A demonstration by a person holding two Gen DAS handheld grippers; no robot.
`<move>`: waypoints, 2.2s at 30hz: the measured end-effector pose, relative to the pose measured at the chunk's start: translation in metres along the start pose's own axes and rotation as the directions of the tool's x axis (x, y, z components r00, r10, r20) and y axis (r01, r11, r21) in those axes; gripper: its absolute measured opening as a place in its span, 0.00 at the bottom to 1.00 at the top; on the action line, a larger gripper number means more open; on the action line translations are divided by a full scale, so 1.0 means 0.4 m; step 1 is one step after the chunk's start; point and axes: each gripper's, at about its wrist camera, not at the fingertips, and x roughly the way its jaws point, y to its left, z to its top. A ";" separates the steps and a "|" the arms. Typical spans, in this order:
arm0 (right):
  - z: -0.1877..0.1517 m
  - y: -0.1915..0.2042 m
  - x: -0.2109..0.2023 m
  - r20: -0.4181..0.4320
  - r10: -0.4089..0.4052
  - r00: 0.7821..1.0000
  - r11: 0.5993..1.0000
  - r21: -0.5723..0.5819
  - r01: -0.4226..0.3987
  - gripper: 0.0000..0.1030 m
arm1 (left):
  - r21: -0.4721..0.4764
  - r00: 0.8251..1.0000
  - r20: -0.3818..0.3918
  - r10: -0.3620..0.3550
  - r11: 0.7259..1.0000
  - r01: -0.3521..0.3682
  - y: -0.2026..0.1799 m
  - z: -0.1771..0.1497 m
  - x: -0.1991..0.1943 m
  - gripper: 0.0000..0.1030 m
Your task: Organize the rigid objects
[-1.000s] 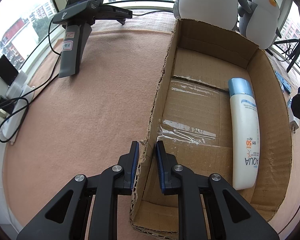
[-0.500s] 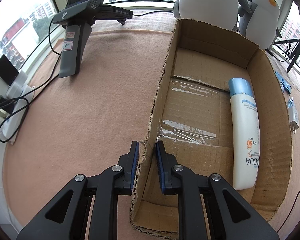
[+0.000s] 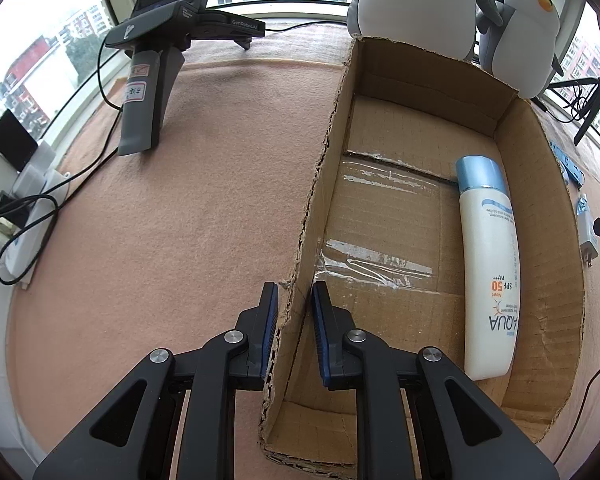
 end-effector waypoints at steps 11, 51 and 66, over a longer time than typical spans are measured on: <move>0.011 0.007 0.063 -0.072 -0.009 0.997 0.999 0.048 0.013 0.59 | 0.010 1.000 0.000 -0.006 1.000 0.006 0.001 0.000 0.001 0.15; -0.033 0.326 -0.132 0.052 0.159 0.986 0.960 -0.242 -0.141 0.31 | 0.042 1.000 0.003 -0.027 0.999 0.026 0.010 0.003 0.000 0.15; -0.035 0.529 -0.093 0.025 0.209 0.978 0.918 -0.348 -0.187 0.31 | 0.051 0.999 0.006 -0.035 0.998 0.035 0.012 0.002 0.001 0.15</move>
